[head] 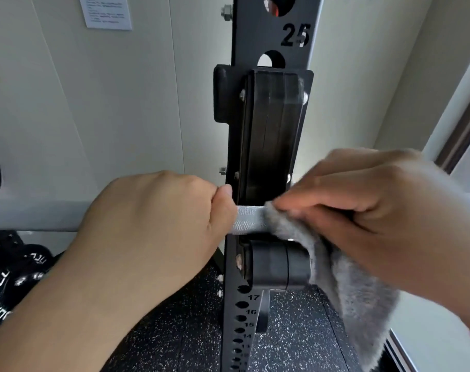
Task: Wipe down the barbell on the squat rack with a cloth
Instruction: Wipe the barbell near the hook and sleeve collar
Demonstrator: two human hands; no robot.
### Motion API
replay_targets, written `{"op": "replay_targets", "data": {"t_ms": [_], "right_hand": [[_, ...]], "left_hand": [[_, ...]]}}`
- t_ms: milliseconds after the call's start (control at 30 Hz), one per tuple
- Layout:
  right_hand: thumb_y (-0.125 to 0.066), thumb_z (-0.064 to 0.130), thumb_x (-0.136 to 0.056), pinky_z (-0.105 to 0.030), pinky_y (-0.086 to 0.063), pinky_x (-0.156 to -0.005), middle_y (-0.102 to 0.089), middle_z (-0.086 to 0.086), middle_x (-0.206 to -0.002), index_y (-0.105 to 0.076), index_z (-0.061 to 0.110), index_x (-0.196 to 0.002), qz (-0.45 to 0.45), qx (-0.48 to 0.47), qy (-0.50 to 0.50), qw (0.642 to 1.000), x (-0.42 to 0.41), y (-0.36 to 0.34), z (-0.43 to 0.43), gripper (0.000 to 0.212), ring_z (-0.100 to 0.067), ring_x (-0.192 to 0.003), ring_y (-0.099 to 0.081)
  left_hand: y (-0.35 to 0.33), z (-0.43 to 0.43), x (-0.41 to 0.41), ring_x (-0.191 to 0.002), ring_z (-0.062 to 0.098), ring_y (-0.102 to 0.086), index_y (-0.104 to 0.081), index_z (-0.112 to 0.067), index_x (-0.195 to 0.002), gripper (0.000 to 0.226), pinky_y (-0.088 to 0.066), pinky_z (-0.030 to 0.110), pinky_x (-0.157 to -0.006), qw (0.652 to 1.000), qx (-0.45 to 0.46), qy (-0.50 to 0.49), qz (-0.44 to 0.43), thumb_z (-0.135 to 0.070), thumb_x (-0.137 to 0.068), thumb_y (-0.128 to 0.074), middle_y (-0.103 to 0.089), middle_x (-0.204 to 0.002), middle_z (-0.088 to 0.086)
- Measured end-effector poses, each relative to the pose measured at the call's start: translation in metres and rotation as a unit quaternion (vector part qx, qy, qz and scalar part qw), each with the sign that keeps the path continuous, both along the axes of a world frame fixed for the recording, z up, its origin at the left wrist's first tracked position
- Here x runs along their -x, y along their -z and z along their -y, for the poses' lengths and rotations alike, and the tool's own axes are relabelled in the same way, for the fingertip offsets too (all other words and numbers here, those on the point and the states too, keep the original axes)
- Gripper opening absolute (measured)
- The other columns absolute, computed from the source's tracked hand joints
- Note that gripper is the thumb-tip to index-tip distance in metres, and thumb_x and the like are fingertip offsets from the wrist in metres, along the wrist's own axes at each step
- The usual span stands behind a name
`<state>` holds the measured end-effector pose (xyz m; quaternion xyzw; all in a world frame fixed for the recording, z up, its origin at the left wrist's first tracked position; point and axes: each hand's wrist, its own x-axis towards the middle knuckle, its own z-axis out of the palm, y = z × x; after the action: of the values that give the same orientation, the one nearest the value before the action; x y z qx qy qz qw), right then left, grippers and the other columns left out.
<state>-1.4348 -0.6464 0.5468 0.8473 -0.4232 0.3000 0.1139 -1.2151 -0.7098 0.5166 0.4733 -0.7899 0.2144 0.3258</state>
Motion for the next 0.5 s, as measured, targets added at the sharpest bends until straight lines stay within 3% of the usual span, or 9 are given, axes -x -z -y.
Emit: {"op": "replay_targets", "data": {"t_ms": [100, 200, 300, 367, 500], "right_hand": [[-0.071, 0.017, -0.097, -0.016, -0.054, -0.082, -0.077, 0.013, -0.096, -0.083, 0.025, -0.104, 0.001, -0.002, -0.053, 0.999, -0.018, 0.005, 0.012, 0.016, -0.001, -0.092, -0.069], [-0.071, 0.021, -0.099, -0.014, -0.053, -0.083, -0.074, 0.015, -0.103, -0.083, 0.028, -0.105, 0.0, -0.039, -0.054, 0.998, 0.0, 0.002, 0.002, 0.015, 0.0, -0.099, -0.069], [-0.069, 0.026, -0.094, -0.011, -0.051, -0.076, -0.072, 0.019, -0.1, -0.082, 0.037, -0.098, 0.015, -0.055, -0.024, 0.998, 0.016, -0.001, -0.012, 0.017, 0.001, -0.095, -0.07], [-0.07, 0.022, -0.095, -0.009, -0.05, -0.073, -0.072, 0.018, -0.097, -0.081, 0.036, -0.096, 0.014, -0.039, -0.015, 0.999, 0.012, -0.001, -0.005, 0.019, 0.001, -0.091, -0.07], [-0.072, 0.011, -0.098, -0.007, -0.048, -0.081, -0.073, 0.012, -0.102, -0.083, 0.026, -0.107, 0.011, -0.034, -0.037, 0.999, -0.008, 0.008, 0.009, 0.02, 0.0, -0.095, -0.069]], "left_hand": [[0.005, -0.006, -0.004, -0.035, 0.017, -0.033, -0.044, -0.028, -0.055, 0.049, -0.013, 0.018, -0.047, 1.0, 0.017, 0.009, -0.009, -0.041, -0.101, -0.033, -0.038, -0.042, -0.007], [0.017, -0.01, -0.016, -0.051, 0.022, -0.047, -0.058, -0.027, -0.071, 0.045, -0.021, 0.027, -0.049, 0.998, 0.053, 0.012, -0.021, -0.037, -0.106, -0.032, -0.052, -0.058, -0.008], [0.028, -0.012, -0.02, -0.065, 0.03, -0.056, -0.063, -0.022, -0.077, 0.049, -0.038, 0.042, -0.068, 0.996, 0.078, 0.015, -0.044, -0.037, -0.108, -0.029, -0.059, -0.068, -0.005], [0.032, -0.009, -0.016, -0.062, 0.032, -0.055, -0.063, -0.021, -0.073, 0.055, -0.038, 0.044, -0.07, 0.995, 0.085, -0.014, -0.05, -0.038, -0.109, -0.025, -0.057, -0.064, -0.003], [0.026, -0.01, -0.012, -0.052, 0.03, -0.046, -0.052, -0.023, -0.064, 0.058, -0.031, 0.037, -0.059, 0.996, 0.075, -0.02, -0.044, -0.041, -0.109, -0.021, -0.042, -0.053, -0.005]]}}
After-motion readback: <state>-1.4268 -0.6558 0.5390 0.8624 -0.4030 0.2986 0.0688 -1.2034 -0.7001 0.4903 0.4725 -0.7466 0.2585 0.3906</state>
